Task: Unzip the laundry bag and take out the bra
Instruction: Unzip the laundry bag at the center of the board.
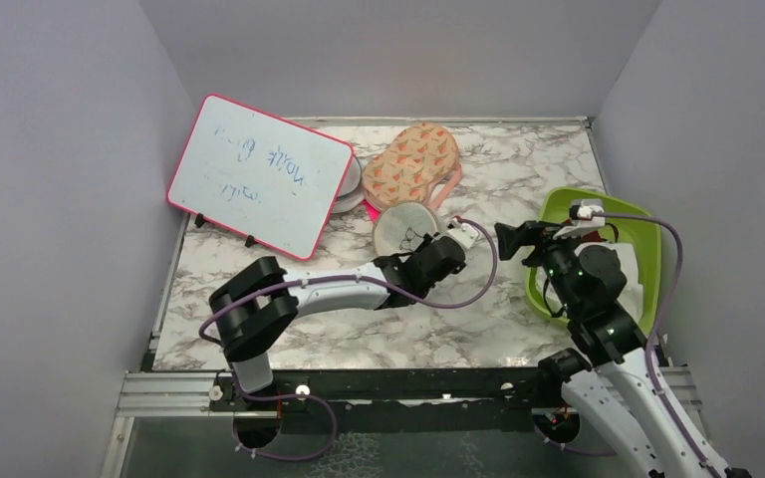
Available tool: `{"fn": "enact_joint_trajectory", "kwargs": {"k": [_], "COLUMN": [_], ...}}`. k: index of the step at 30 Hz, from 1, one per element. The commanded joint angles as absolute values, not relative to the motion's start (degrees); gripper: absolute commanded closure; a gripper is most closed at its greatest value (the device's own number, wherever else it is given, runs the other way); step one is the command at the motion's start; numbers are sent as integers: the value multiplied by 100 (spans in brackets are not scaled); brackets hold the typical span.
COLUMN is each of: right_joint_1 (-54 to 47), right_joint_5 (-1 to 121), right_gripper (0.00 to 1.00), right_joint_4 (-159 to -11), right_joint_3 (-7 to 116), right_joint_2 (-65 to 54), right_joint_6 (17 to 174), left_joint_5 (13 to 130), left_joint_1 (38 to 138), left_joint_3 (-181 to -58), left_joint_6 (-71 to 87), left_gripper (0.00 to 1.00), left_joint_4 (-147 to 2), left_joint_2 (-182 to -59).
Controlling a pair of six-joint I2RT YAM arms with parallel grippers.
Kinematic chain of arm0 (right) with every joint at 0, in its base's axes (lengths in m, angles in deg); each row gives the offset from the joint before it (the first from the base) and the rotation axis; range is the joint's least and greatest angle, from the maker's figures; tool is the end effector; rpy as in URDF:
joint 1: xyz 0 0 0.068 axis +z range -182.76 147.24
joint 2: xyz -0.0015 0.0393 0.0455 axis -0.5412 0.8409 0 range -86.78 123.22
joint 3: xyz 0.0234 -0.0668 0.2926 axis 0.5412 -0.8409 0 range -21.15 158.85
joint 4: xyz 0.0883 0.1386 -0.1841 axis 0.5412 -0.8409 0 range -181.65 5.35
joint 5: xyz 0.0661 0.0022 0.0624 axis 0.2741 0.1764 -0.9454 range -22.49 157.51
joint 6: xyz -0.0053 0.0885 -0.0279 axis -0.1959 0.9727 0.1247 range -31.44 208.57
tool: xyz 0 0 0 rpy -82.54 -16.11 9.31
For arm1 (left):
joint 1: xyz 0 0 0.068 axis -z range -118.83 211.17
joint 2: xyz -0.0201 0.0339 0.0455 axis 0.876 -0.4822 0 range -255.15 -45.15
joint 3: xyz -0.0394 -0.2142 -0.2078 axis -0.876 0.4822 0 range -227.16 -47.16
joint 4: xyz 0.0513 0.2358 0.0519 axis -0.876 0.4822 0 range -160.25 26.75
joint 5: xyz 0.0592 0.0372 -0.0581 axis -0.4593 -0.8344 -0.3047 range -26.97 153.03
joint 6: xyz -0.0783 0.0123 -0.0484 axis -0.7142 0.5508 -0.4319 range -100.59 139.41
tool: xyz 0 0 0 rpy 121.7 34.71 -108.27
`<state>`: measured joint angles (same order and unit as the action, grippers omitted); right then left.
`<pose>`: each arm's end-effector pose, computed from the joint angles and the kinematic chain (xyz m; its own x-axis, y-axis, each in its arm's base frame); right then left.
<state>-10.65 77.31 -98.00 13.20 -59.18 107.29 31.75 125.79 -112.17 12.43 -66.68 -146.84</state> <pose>0.1317 0.0380 0.3178 -0.1695 0.2725 -0.9471 -0.1687 0.9388 0.3003 0.2151 -0.3519 0.2177 -0.3480 0.4915 -0.7983 0.5642 0.7899 0.2403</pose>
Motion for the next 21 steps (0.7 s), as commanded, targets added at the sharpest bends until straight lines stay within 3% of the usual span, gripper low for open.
{"fn": "enact_joint_trajectory", "kwargs": {"k": [1, 6, 11, 21], "right_joint_1": [-1074, -1071, -1072, -995], "right_joint_5": [7183, 5462, 3373, 2639], "right_gripper": [2, 10, 46, 48], "right_joint_4": [-9193, -7656, -5714, -2483], "right_joint_3": [768, -142, -983, -1660], "right_joint_2": [-5613, -5352, -5052, -3321], "right_joint_6": [10078, 9351, 8018, 6988], "left_joint_5": [3380, 3583, 3769, 4836], "left_joint_1": [12590, 12544, 12483, 12023], "left_joint_3": [-11050, -10887, -10908, -11133], "left_joint_6": [1619, 1622, 1503, 1019], "left_gripper": [100, 100, 100, 100], "left_joint_4": [-6865, -6877, -6747, -6500], "left_joint_2": [-13925, -13525, -13345, -13257]}}
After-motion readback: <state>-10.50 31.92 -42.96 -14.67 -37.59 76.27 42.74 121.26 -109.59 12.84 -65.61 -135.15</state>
